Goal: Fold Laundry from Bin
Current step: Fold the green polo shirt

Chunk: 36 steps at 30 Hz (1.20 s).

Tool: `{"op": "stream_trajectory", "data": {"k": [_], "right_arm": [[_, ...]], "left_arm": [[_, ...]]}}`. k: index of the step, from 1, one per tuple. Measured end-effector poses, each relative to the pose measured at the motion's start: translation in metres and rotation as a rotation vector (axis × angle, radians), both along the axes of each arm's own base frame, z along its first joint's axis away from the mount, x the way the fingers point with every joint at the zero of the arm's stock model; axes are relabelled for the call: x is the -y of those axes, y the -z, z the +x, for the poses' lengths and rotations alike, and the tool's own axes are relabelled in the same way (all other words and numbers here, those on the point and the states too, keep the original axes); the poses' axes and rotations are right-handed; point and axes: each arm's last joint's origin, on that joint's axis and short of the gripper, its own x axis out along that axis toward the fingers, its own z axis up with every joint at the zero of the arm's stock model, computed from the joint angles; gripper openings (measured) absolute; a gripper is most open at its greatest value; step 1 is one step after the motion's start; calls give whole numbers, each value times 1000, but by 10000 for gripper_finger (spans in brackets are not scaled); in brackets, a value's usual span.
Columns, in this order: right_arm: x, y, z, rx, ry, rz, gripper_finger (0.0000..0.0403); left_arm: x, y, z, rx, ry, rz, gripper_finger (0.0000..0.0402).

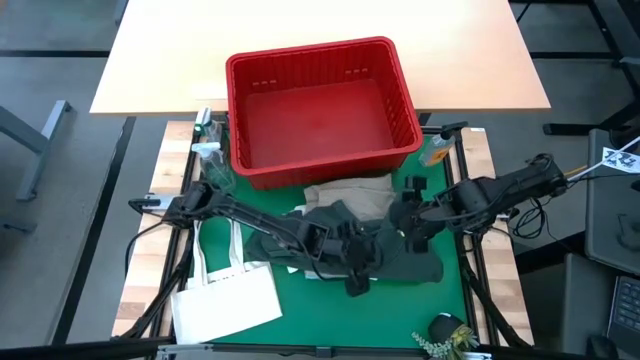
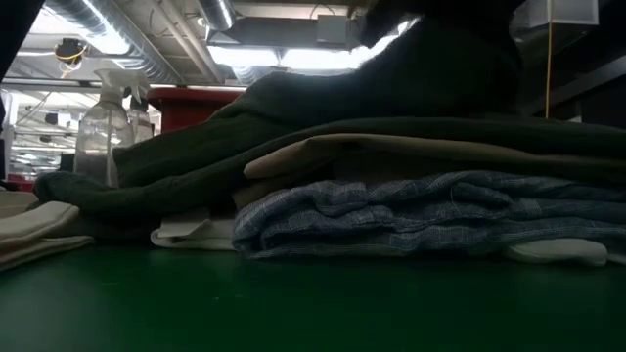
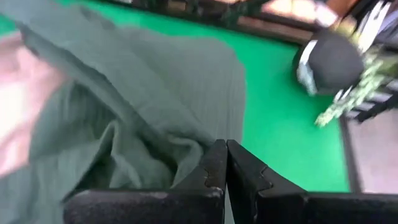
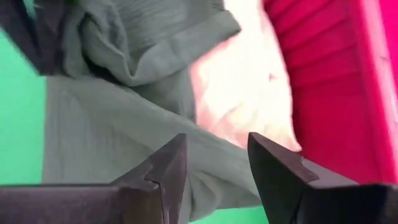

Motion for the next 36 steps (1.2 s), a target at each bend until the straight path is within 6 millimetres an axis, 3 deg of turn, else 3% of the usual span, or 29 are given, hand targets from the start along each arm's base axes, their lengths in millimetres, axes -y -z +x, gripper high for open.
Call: {"op": "stream_trajectory", "data": {"k": [5, 16, 24, 29, 36], "right_arm": [[-6, 10, 11, -56, -42, 12, 170], [-16, 38, 34, -216, -206, -99, 170], [2, 40, 18, -291, -209, -116, 170], [21, 65, 4, -290, -59, 20, 170], [17, 84, -18, -335, 37, 190, 170]], "left_arm": [[11, 19, 4, -28, 11, 16, 0], [25, 35, 6, -46, 36, 23, 0], [38, 42, 3, -63, 64, 28, 0], [39, 42, 3, -62, 65, 28, 0], [38, 42, 3, -60, 64, 28, 0]]}}
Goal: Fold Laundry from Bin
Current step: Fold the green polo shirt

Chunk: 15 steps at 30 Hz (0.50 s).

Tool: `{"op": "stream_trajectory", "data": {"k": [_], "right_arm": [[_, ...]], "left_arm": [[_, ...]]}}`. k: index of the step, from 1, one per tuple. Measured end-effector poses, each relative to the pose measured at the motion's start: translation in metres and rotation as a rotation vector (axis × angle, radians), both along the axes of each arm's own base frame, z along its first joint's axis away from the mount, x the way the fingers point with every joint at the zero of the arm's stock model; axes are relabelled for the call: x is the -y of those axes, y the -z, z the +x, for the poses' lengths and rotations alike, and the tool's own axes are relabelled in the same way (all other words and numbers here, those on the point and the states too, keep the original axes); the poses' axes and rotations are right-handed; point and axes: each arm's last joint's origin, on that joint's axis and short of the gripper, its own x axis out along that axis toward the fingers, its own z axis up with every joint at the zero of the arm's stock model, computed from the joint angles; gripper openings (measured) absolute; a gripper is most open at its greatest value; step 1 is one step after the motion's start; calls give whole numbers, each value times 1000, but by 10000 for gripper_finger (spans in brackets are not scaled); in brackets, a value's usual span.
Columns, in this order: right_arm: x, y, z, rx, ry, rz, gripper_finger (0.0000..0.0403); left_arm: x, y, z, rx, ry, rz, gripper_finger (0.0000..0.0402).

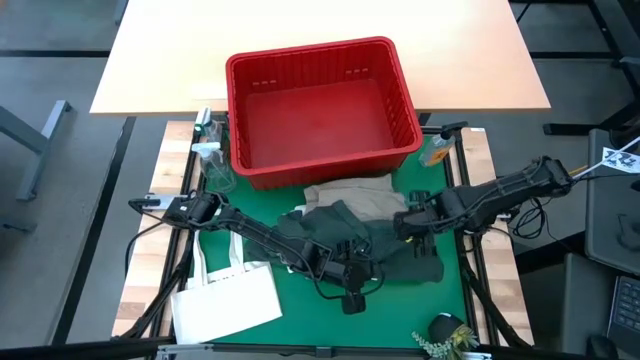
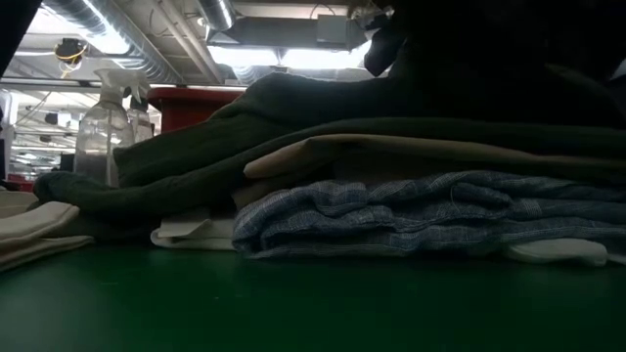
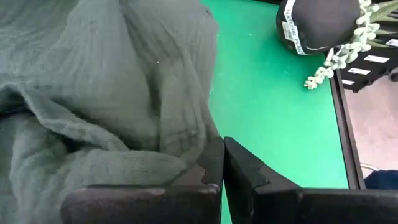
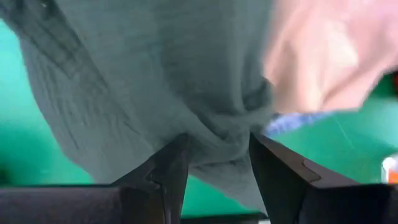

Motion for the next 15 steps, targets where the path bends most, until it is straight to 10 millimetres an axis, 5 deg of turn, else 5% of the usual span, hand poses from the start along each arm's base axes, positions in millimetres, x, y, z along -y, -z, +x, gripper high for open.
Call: {"op": "stream_trajectory", "data": {"k": [15], "right_arm": [[-13, -21, -46, 50, 325, -36, 170]], "left_arm": [[-2, 0, 1, 2, -5, 1, 0]]}}
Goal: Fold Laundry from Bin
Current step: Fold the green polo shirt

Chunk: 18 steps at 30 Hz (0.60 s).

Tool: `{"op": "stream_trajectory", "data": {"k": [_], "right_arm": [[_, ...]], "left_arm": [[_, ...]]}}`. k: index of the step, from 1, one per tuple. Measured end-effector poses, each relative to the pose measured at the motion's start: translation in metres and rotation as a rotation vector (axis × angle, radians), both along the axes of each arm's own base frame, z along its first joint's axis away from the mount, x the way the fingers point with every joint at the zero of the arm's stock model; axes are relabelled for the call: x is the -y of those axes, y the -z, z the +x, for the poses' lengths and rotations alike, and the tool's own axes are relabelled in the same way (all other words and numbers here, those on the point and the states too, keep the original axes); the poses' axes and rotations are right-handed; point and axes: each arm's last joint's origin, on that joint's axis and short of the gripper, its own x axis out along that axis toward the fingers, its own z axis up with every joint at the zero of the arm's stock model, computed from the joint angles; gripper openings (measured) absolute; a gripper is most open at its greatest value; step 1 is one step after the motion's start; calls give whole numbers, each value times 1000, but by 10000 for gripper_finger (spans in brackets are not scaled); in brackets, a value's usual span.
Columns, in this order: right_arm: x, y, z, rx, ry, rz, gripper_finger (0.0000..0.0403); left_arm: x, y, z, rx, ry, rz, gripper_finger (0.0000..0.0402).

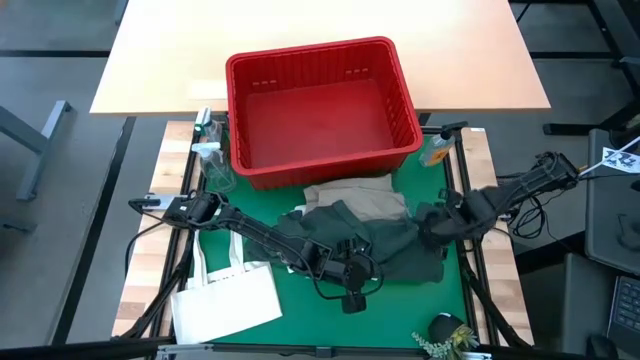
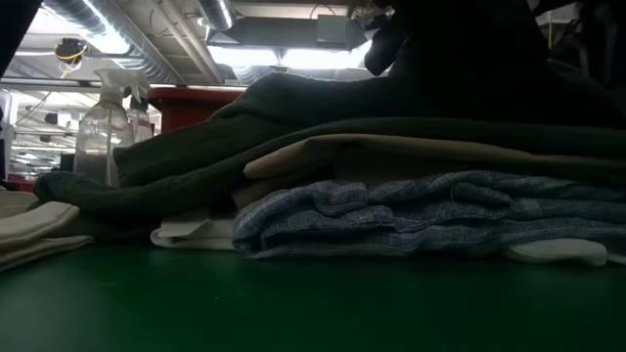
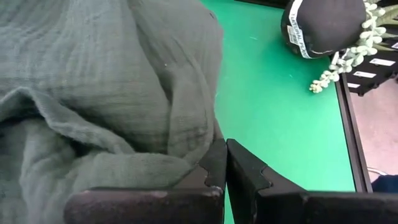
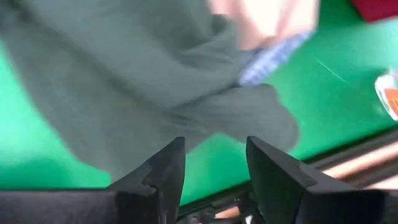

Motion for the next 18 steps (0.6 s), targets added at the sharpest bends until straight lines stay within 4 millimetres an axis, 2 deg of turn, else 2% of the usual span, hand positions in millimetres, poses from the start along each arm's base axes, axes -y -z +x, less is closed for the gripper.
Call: {"op": "stream_trajectory", "data": {"k": [5, 10, 14, 18], "right_arm": [[-28, 2, -5, 105, -150, 17, 170], [-48, 23, -12, 160, -268, 13, 170], [-53, 46, -12, 208, -286, -5, 170], [-51, 58, -12, 238, -260, -53, 170]], "left_arm": [[-2, 0, 0, 0, -3, 0, 0], [-2, 0, 1, 0, -3, 0, 0], [-2, 0, 1, 0, -4, -1, 0], [-2, 0, 1, 0, -4, -1, 0]]}}
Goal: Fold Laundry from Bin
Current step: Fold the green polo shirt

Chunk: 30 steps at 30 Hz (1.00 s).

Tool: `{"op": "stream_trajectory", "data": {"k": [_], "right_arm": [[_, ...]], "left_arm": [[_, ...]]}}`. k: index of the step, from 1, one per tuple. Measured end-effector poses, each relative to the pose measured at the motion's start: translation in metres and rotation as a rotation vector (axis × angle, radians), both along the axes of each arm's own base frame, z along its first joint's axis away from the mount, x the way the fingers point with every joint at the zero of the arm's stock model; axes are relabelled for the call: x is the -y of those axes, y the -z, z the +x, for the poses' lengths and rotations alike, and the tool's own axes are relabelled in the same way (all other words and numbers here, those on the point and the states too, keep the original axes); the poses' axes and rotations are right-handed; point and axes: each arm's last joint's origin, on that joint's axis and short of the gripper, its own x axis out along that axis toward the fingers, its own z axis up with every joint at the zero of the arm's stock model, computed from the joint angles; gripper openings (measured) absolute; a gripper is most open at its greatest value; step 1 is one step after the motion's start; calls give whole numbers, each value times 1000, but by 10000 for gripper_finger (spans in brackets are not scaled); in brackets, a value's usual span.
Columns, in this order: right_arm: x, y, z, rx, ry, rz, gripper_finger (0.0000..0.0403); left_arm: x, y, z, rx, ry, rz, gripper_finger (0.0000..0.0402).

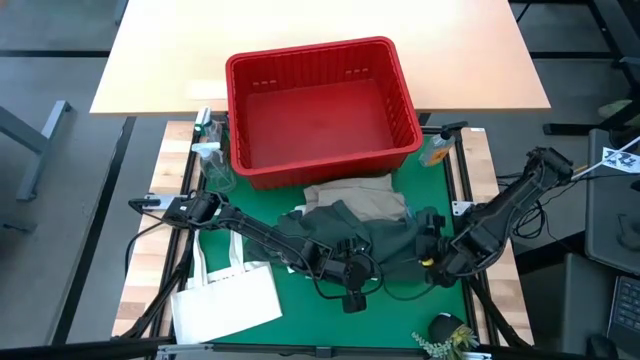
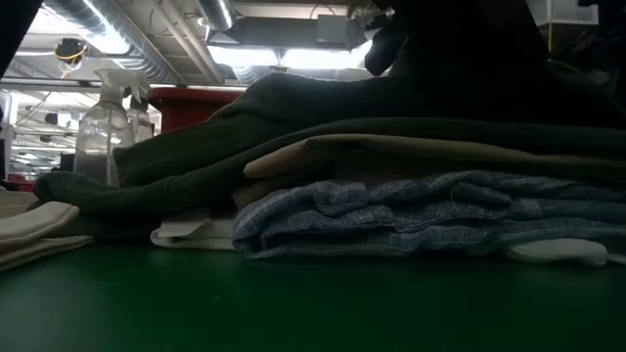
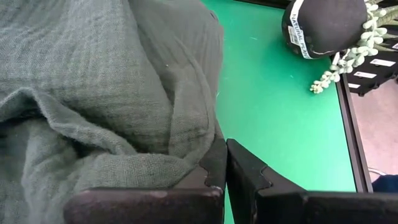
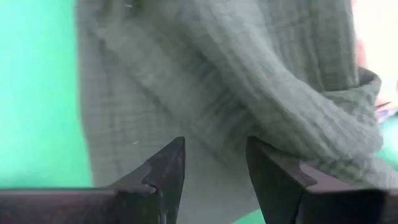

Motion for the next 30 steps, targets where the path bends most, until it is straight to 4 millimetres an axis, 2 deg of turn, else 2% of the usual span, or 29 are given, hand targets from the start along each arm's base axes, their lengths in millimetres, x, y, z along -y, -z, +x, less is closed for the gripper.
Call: {"op": "stream_trajectory", "data": {"k": [10, 26, 30], "right_arm": [[5, 19, -5, -25, 3, -55, 170], [5, 19, -2, 24, 13, -66, 170], [4, 19, -1, 37, 14, -55, 150]], "left_arm": [[0, 0, 0, 0, 0, 0, 0], [0, -1, 0, 1, 0, -1, 0], [0, -1, 0, 1, 0, -1, 0]]}}
